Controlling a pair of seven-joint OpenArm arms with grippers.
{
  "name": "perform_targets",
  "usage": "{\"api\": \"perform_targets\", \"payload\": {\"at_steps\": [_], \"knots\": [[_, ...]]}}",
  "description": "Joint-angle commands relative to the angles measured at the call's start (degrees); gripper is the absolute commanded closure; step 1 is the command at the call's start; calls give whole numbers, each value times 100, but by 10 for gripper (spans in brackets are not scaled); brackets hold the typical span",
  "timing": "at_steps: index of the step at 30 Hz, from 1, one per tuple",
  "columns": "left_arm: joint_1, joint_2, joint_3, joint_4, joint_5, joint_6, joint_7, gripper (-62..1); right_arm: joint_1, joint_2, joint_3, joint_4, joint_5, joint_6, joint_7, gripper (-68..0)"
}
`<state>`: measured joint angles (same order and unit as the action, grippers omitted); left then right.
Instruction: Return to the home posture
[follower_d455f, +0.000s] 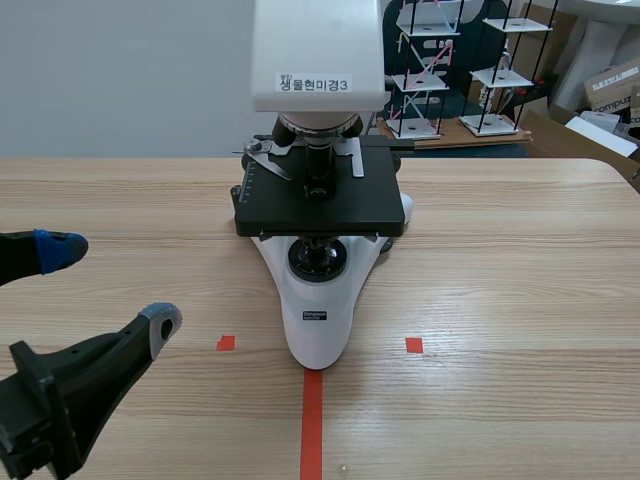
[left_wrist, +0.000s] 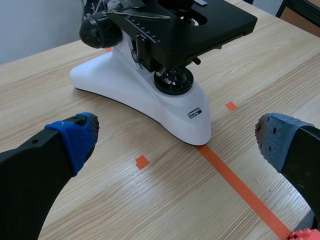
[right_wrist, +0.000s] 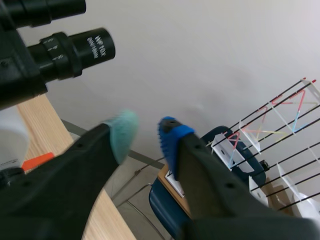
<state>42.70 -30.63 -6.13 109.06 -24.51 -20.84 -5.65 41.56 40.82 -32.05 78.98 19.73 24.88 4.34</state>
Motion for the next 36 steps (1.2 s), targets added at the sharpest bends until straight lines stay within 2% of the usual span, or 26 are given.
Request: {"api": "perform_targets", "payload": {"at_steps": [1,4,6,11,15,18,21,26,30,36], "knots": [[11,13,11,114,-33,9,-76,-623,-188,94,315,289,37,-44,46,-285],[11,13,11,114,-33,9,-76,-623,-844,92,835,688,37,-208,46,-416],[11,13,11,114,-33,9,-76,-623,-1342,92,1167,1001,37,-426,46,-479],[11,13,11,114,-33,9,-76,-623,-2763,92,1816,1805,37,-979,44,-590],[11,13,11,114,-33,9,-76,-623,-4063,92,2269,2420,37,-1582,46,-679],[11,13,11,114,-33,9,-76,-623,-4983,92,2520,2785,42,-1910,48,-679],[11,13,11,114,-33,9,-76,-623,-5814,90,2653,3067,42,-2065,52,-679],[11,13,11,114,-31,9,-76,-623,-6957,57,2693,3250,44,-2109,271,-679],[11,13,11,114,-31,9,-76,-623,-7713,44,2693,3250,44,-2214,682,-679],[11,13,11,114,-31,9,-76,-623,-8367,44,2712,3257,170,-2236,960,-679]]}}
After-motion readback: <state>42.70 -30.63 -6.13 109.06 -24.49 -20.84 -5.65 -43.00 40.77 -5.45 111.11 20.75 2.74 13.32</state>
